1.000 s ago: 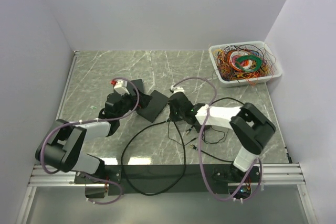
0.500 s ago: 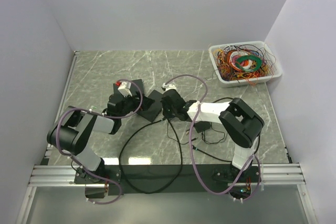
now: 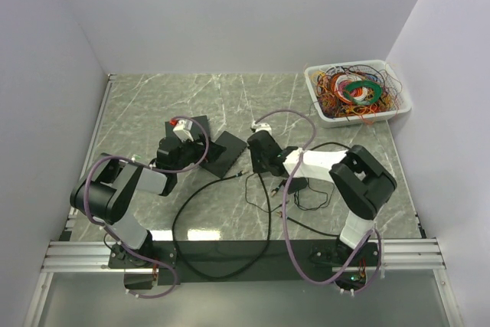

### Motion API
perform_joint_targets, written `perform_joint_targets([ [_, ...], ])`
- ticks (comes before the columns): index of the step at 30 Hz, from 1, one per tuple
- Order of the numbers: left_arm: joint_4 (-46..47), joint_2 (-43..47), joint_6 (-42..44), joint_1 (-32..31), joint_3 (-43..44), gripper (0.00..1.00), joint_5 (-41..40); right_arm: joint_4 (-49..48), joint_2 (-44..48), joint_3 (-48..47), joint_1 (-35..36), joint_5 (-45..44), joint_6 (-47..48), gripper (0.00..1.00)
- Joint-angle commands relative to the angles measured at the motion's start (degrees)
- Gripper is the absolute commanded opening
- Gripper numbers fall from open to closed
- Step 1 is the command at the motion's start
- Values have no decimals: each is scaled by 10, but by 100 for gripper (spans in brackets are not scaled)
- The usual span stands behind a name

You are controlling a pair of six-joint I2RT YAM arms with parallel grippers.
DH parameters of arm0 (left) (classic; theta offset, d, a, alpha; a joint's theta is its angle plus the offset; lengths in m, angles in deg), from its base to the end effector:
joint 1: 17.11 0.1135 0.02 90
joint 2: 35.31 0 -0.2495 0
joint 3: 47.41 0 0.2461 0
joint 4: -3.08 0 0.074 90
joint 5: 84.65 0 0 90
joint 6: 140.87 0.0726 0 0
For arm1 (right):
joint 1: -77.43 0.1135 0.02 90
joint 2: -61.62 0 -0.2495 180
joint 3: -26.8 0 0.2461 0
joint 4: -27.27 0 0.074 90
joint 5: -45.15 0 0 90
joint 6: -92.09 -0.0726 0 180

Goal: Insert the plug into the switch port

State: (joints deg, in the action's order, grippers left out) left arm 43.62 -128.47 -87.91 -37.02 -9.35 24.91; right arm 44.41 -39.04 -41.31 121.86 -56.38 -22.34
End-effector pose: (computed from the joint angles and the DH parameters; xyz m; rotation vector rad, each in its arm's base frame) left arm 0.2854 -0.1292 0.1250 -0.0327 1.9304 -0.9957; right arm 0.2726 0.2469 0.1156 -0.3341 2.4144 0.3026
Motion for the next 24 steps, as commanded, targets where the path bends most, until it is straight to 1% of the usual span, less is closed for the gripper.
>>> perform_joint_targets([
  [1, 27, 8, 14, 2, 8, 88, 14, -8, 45, 12, -2, -2, -6, 0],
  [5, 27, 11, 11, 2, 7, 88, 14, 0, 18, -3, -3, -3, -4, 0],
  [9, 22, 18, 10, 2, 6, 88, 12, -14, -1, -1, 4, 19, -17, 0],
  [12, 12, 19, 14, 2, 9, 88, 8, -29, -21, 2, 35, 30, -33, 0],
  [13, 12, 16, 15, 2, 10, 88, 6, -29, -36, -5, 58, 28, -41, 0],
  [16, 9, 6, 17, 2, 15, 88, 4, -29, -62, -22, 93, 30, -51, 0],
  [17, 8, 4, 18, 2, 17, 88, 1, -29, -65, -24, 110, 34, -53, 0],
  [19, 1, 3, 21, 4, 18, 88, -1, -44, -62, -24, 117, 37, -58, 0],
  [21, -9, 4, 24, 7, 20, 88, -10, -48, -55, -16, 117, 38, -59, 0],
  [24, -19, 5, 28, 9, 23, 88, -21, -35, -36, -7, 108, 14, -43, 0],
])
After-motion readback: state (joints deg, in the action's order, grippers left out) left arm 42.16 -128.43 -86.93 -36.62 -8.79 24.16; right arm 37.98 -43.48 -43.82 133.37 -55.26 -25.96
